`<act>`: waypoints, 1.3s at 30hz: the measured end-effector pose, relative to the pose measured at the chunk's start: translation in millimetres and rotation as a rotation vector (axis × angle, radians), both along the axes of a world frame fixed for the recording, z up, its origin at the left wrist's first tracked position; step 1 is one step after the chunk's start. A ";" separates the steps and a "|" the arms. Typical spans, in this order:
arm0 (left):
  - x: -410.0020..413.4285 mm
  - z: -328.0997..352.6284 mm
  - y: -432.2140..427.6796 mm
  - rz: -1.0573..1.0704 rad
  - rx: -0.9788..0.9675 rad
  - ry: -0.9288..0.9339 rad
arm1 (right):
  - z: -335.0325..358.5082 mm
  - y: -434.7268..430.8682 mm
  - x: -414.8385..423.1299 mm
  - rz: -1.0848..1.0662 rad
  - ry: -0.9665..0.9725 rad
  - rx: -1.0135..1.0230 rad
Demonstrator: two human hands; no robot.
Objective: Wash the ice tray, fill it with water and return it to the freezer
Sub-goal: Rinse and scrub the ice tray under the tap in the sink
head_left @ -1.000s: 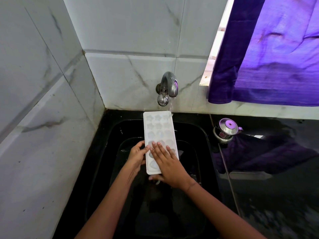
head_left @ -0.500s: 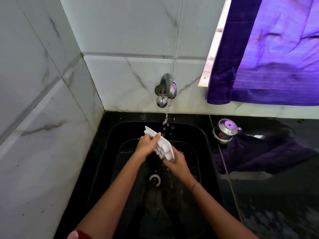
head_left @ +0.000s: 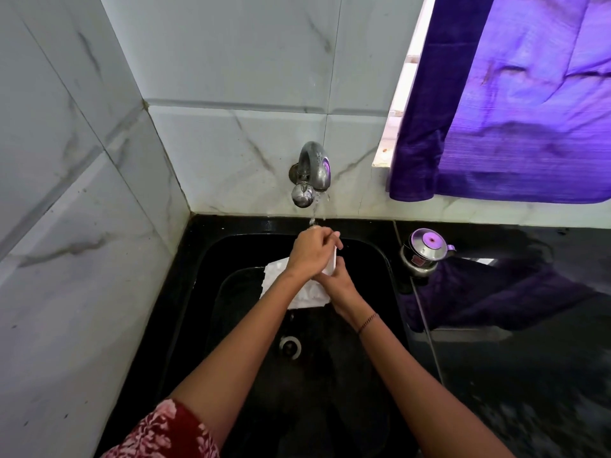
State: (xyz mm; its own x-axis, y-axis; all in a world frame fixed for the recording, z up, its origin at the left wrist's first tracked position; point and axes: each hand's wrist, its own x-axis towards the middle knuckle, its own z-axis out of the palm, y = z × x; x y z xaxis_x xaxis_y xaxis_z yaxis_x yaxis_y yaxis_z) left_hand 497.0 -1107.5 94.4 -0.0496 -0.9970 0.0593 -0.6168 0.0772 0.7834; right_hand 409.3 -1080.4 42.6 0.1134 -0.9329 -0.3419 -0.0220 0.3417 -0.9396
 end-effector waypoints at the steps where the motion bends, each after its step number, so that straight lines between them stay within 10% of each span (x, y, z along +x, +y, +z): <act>1: 2.8 -1.6 0.6 -0.007 -0.024 0.006 | 1.0 -2.1 0.2 0.003 0.001 -0.010; 17: 102.5 -96.0 25.0 0.314 0.210 -0.036 | 25.4 -18.5 -44.6 -0.133 -0.120 -0.054; 22: 101.1 -94.6 43.4 0.505 0.544 0.847 | 32.9 -31.6 -53.6 -0.066 -0.173 -0.032; 29: 112.9 -88.5 59.7 0.421 0.587 0.929 | 42.7 -54.4 -63.7 0.146 0.021 -0.023; 33: 112.0 -84.6 66.8 0.403 0.592 0.967 | 46.7 -65.2 -54.2 0.183 0.295 -0.163; 39: 97.5 -88.1 71.9 0.460 0.515 1.066 | 29.3 -68.6 -17.3 0.051 1.309 -0.641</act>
